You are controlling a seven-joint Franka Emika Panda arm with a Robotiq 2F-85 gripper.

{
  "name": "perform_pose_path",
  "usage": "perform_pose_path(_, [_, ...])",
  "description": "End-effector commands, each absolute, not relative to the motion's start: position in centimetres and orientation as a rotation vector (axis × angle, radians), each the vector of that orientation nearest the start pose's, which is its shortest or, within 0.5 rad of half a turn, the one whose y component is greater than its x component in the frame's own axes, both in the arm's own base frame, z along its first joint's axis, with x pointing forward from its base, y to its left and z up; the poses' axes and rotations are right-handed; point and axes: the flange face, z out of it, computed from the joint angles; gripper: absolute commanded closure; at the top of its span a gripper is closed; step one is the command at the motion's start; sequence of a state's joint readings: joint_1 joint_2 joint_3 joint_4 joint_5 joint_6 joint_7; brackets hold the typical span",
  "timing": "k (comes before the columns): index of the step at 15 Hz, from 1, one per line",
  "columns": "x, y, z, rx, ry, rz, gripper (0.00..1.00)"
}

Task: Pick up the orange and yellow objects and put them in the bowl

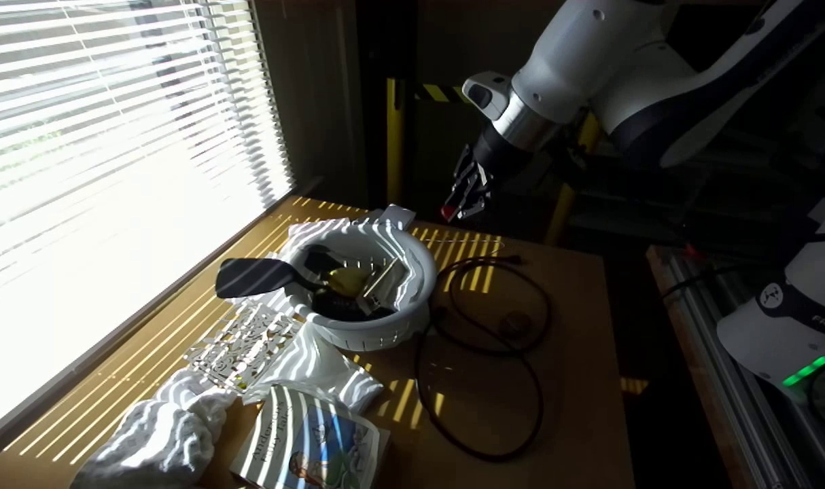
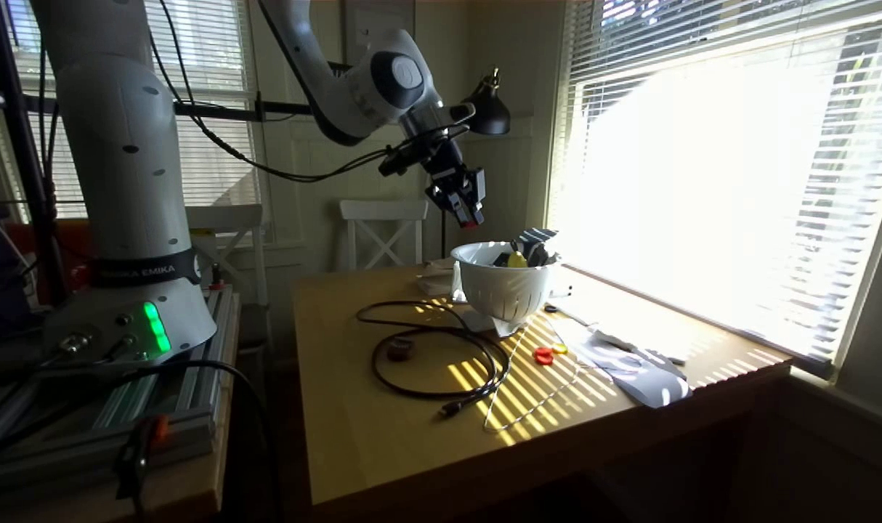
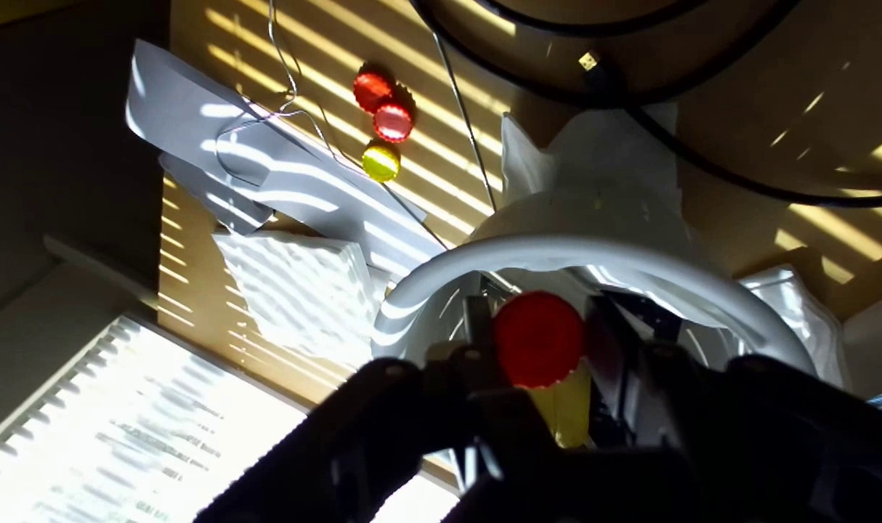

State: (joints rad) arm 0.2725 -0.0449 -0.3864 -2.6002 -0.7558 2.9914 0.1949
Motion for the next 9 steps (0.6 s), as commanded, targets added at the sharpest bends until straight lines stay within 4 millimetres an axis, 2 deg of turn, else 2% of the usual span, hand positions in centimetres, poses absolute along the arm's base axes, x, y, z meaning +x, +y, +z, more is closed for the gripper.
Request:
perform_pose_path(1, [45.6,1.0,28.0,-3.166,-0.657,-0.624,0.89])
perform_pose_path(3, [45.2,3.8,28.6,-3.137,-0.677,-0.53,0.89])
perform_pose_path(5, [45.8,5.9,30.8,-3.099,-0.695,-0.431,0.89])
perform_pose_path(6, [45.7,4.6,28.4,-3.137,-0.668,-0.489,0.89])
perform_pose_path(7, [45.8,5.7,29.0,-3.125,-0.689,-0.482,0.64])
perform_pose_path(9, [45.8,5.6,28.8,-3.128,-0.682,-0.481,0.64])
